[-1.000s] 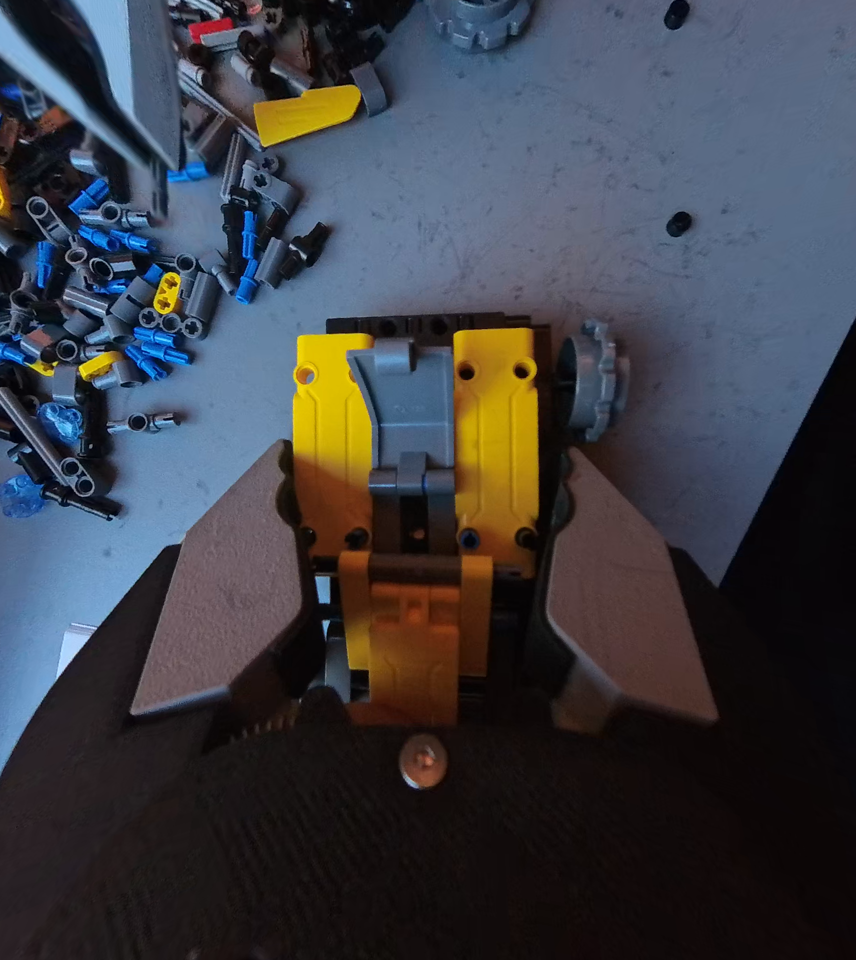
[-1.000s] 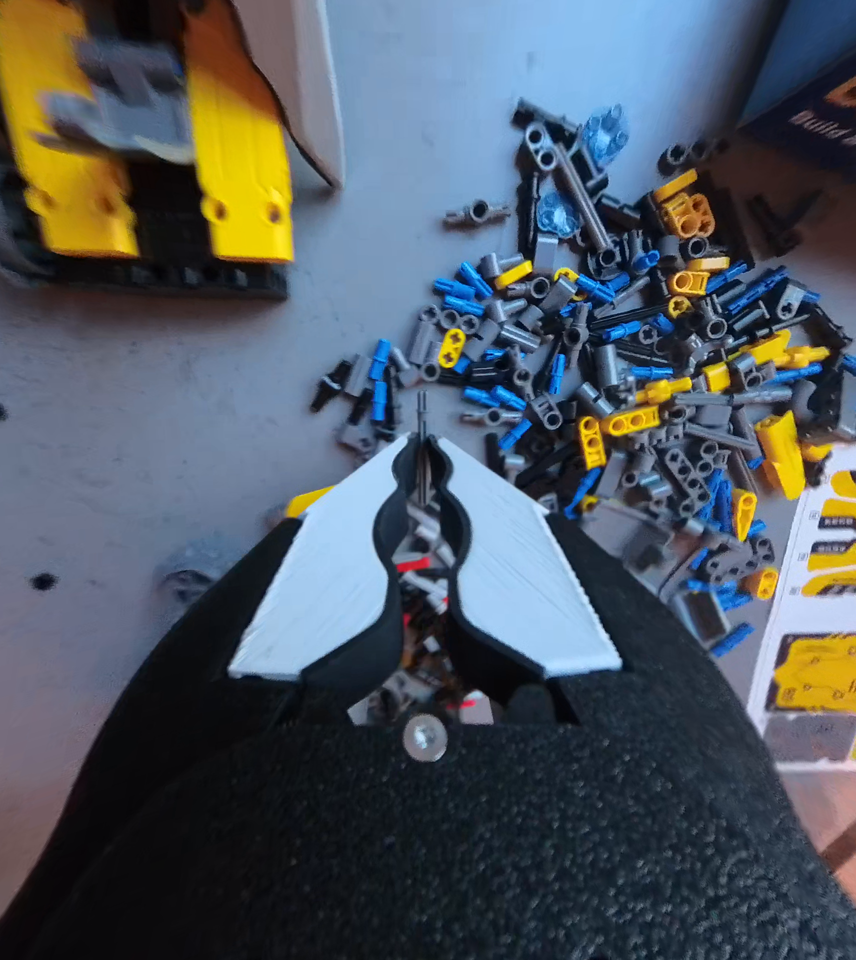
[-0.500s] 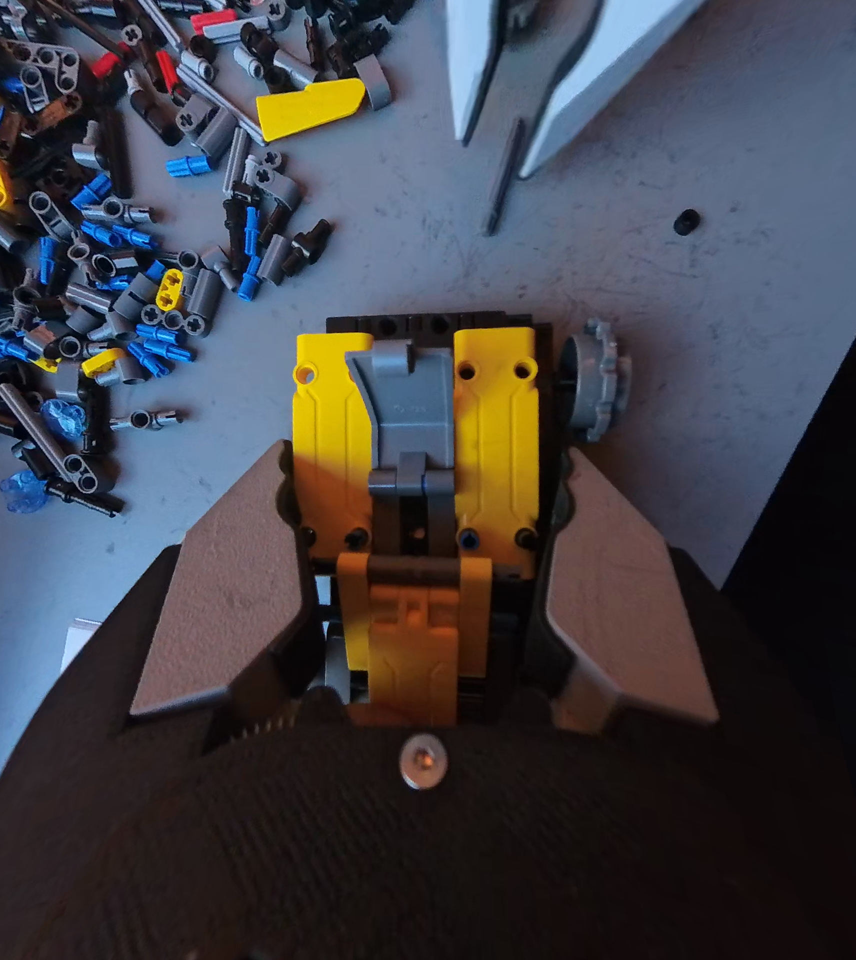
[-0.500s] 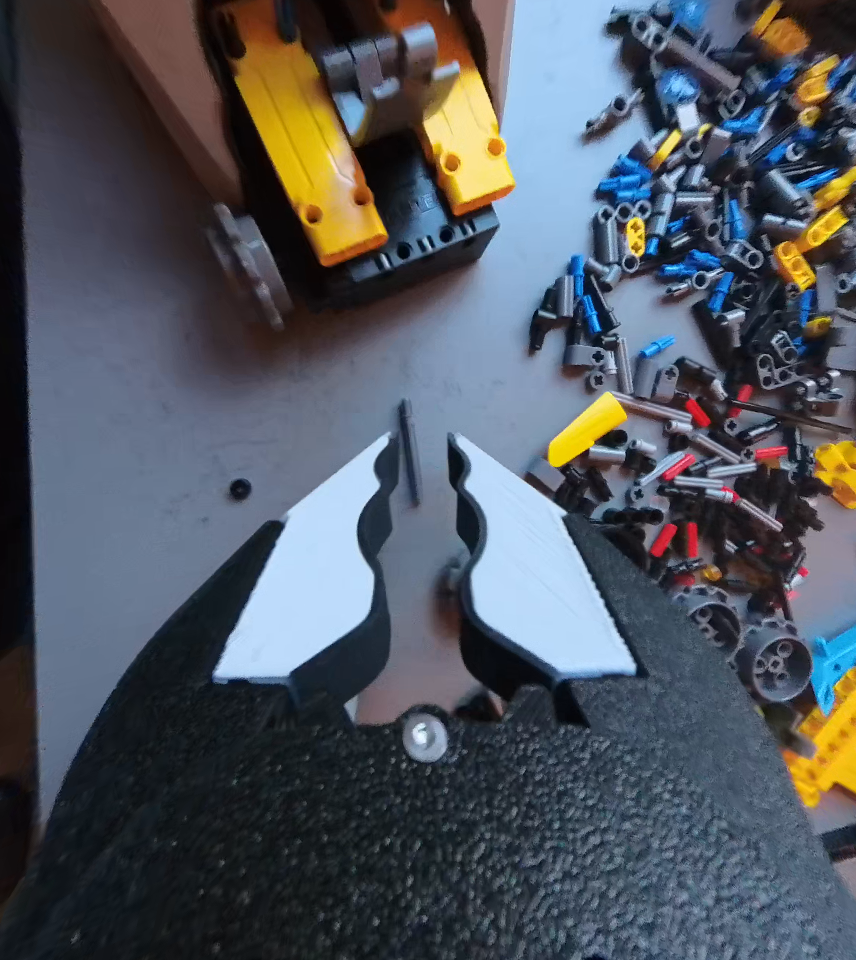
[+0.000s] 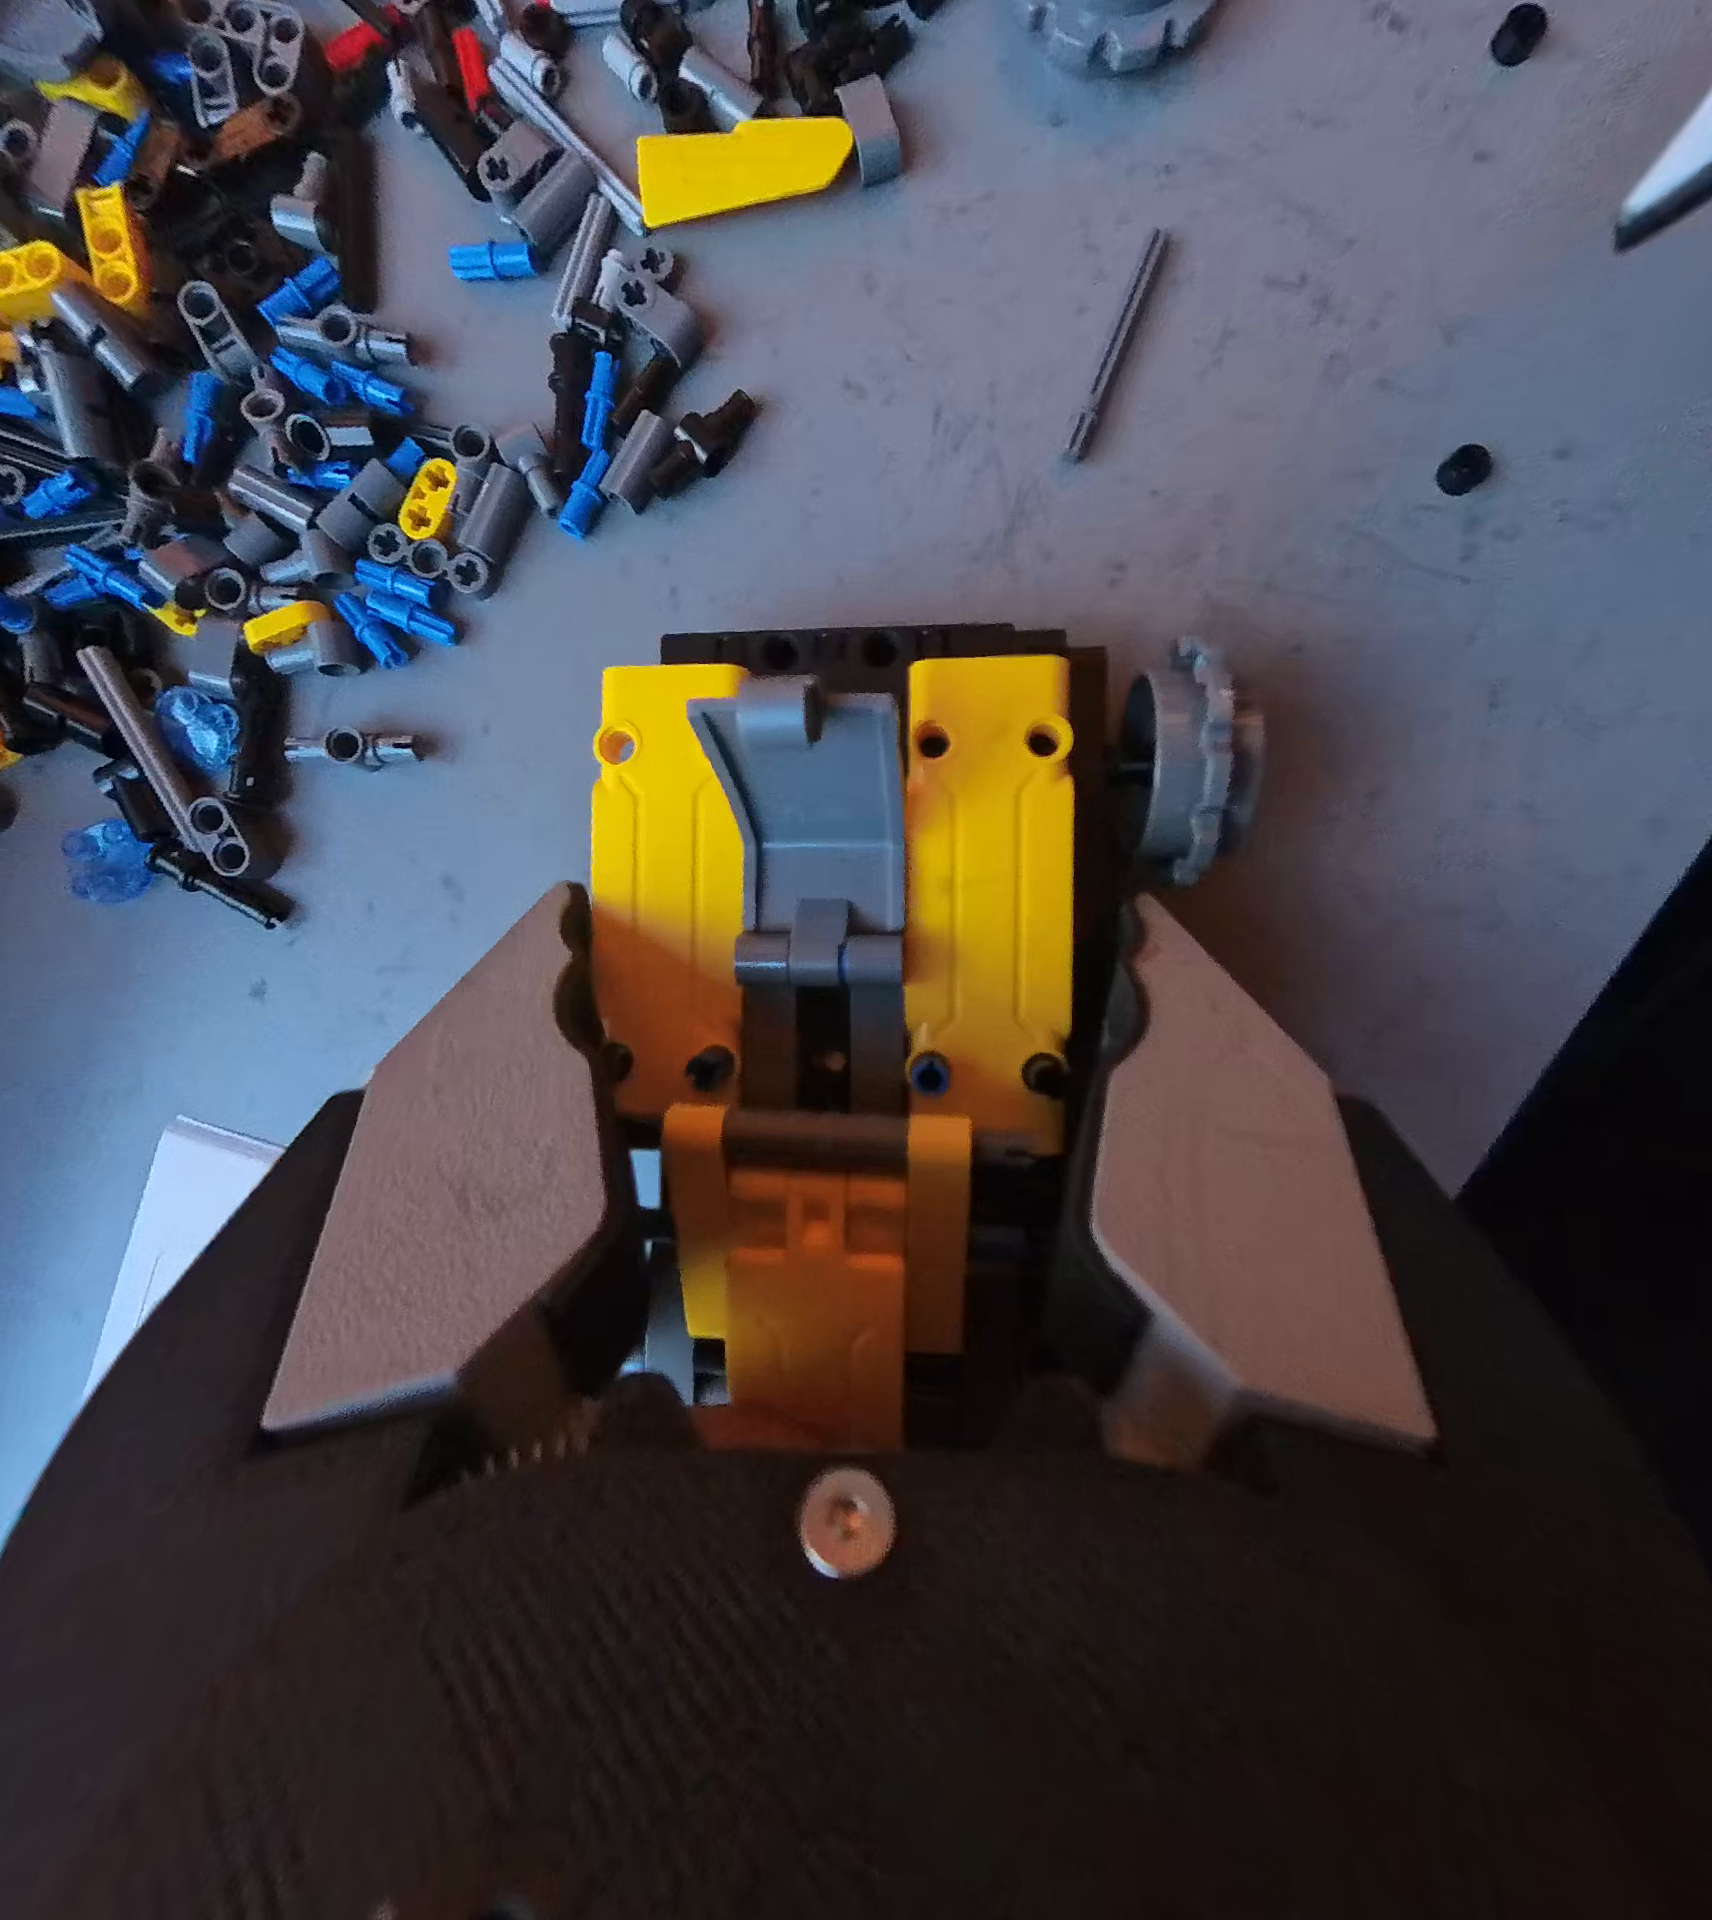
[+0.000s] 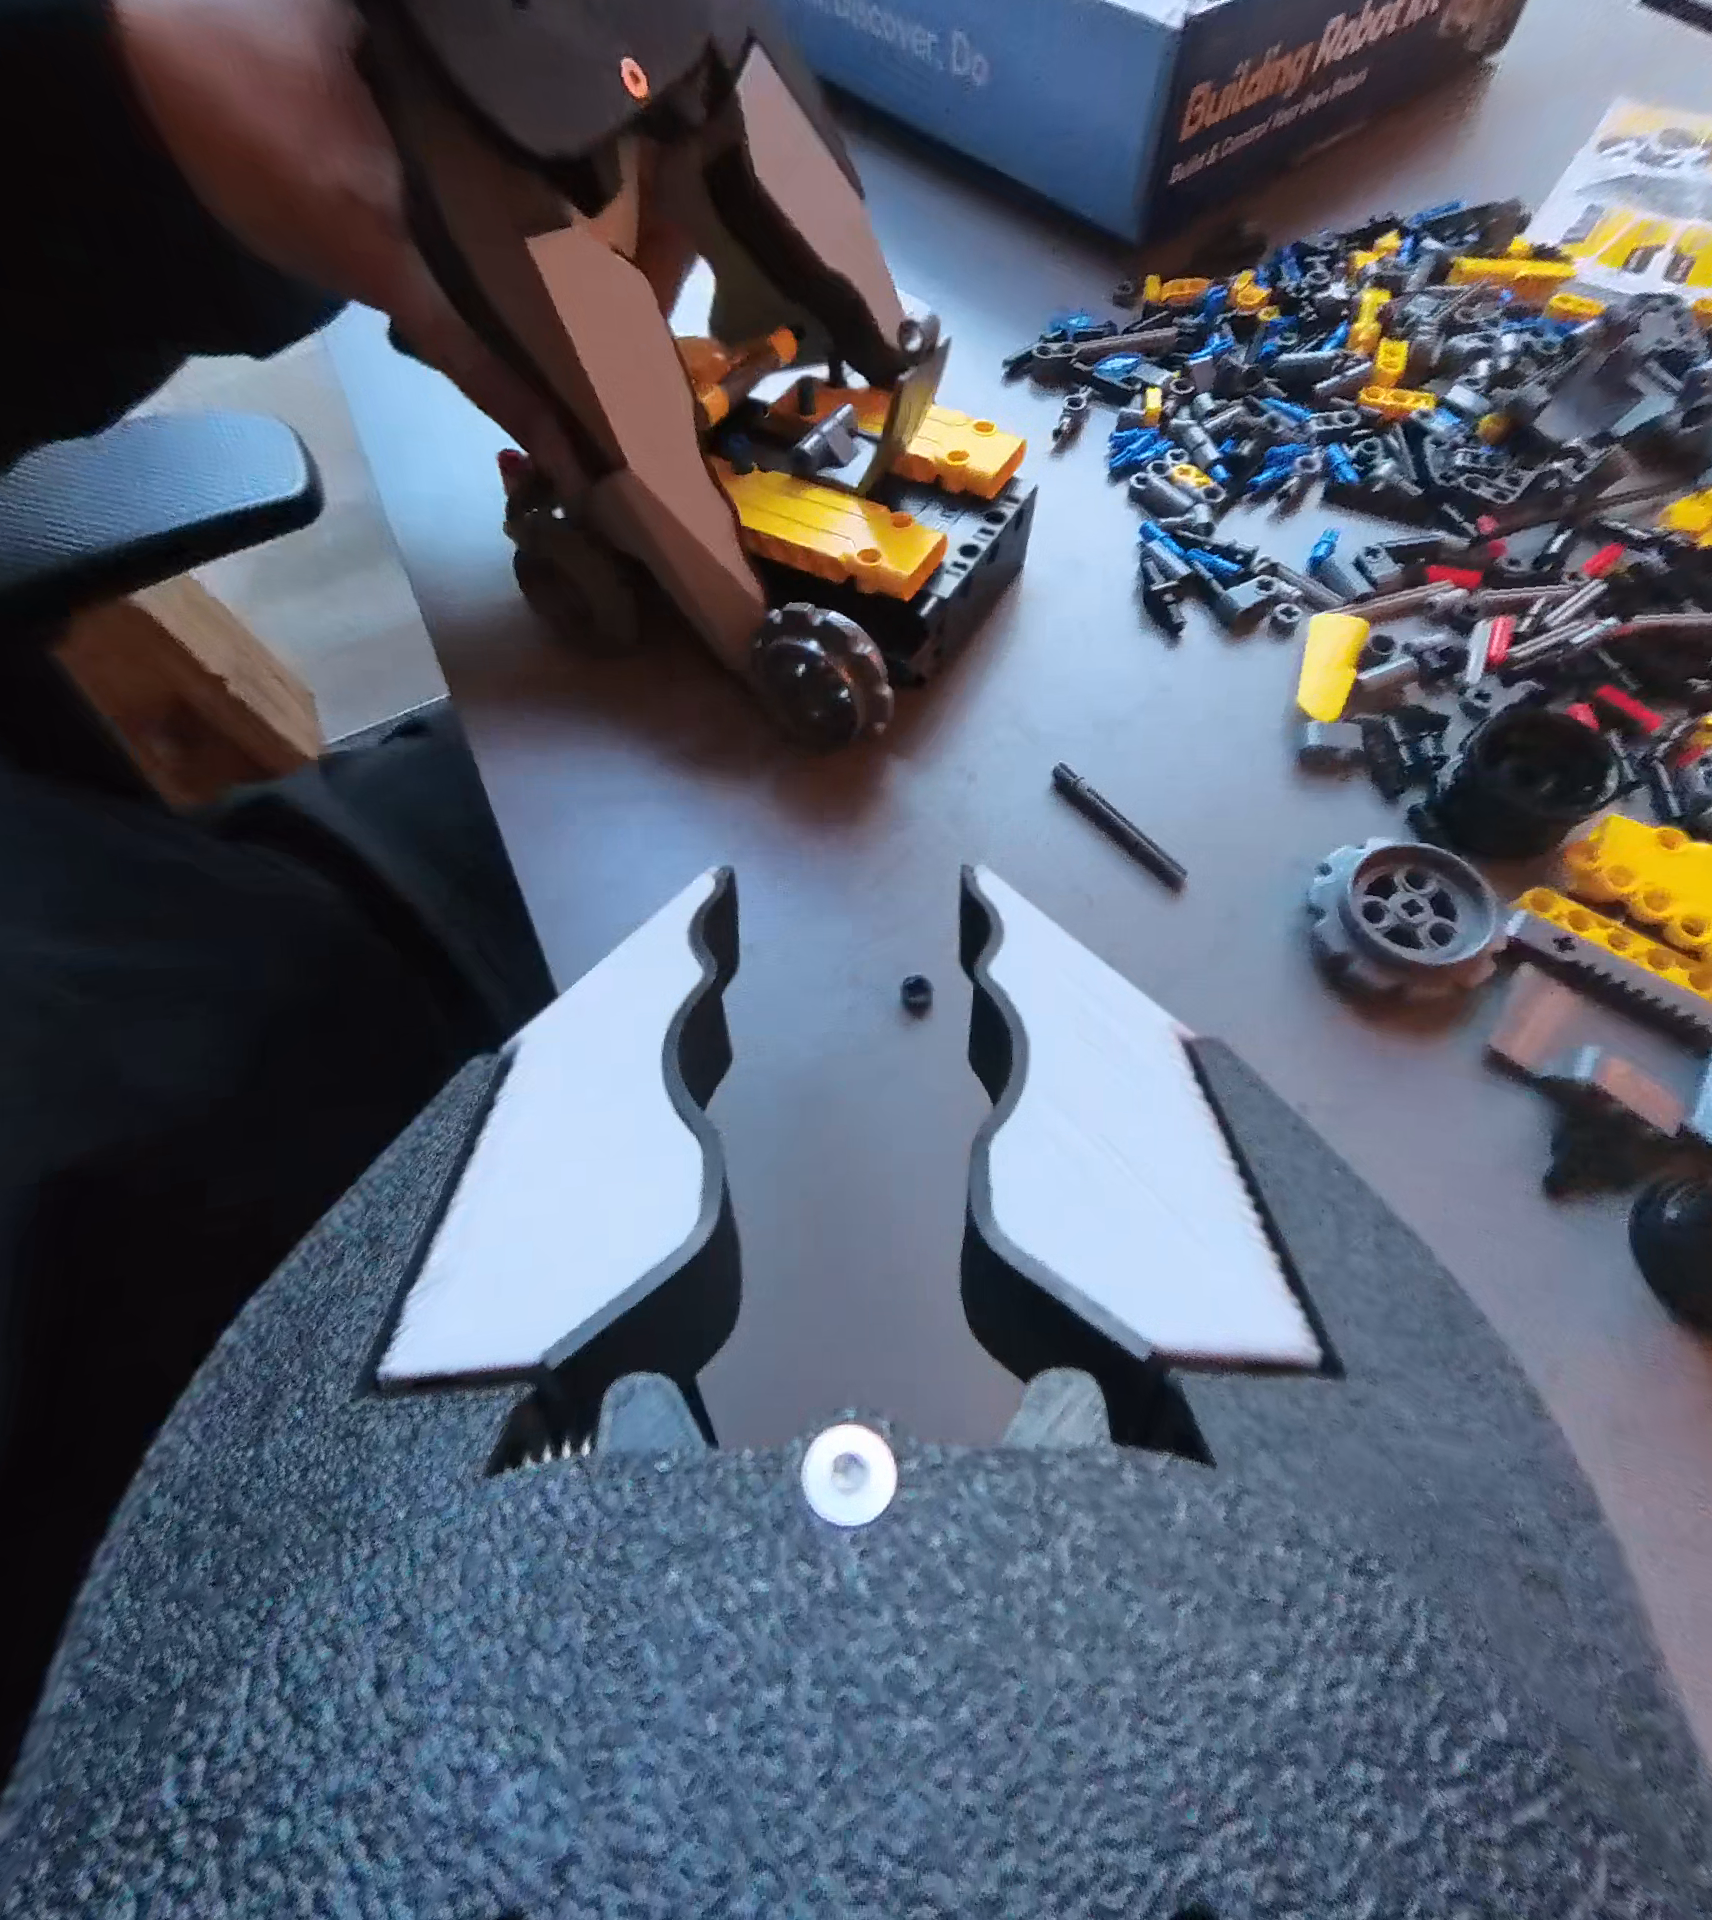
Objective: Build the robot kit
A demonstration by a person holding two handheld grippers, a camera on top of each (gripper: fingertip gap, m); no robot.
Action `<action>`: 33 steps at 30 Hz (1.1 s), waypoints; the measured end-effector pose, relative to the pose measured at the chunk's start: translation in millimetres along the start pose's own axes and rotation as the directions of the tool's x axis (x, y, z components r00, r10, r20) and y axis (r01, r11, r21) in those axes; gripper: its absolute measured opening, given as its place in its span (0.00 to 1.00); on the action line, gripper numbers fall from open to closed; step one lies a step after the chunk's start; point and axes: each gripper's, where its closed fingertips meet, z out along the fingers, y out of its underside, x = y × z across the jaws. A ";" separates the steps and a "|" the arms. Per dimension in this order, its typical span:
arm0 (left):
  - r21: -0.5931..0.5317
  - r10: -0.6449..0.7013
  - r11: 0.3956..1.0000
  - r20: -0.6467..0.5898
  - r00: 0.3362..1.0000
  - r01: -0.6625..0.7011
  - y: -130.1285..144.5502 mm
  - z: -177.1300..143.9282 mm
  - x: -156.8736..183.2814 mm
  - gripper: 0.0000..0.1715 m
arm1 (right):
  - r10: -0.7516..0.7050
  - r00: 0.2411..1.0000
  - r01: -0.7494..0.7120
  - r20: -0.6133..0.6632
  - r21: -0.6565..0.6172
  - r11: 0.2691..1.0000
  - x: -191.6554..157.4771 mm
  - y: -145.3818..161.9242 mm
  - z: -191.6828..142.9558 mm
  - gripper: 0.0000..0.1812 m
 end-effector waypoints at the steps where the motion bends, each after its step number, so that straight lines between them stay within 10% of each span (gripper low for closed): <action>1: 0.012 -0.007 1.000 0.006 1.000 0.007 -0.9 -1.3 0.4 0.55 | -0.003 1.000 0.003 -0.023 0.011 1.000 -0.2 0.5 1.2 0.23; 14: -0.128 0.044 0.991 -0.023 0.999 -0.047 19.2 -6.2 6.8 0.61 | 0.090 0.994 -0.088 -0.069 0.032 0.996 -14.6 -19.8 46.7 0.29; 33: 0.054 -0.113 0.993 0.088 0.990 0.108 -3.8 3.7 -10.5 0.57 | -0.083 0.967 0.036 -0.241 -0.194 0.980 21.4 -16.6 87.6 0.24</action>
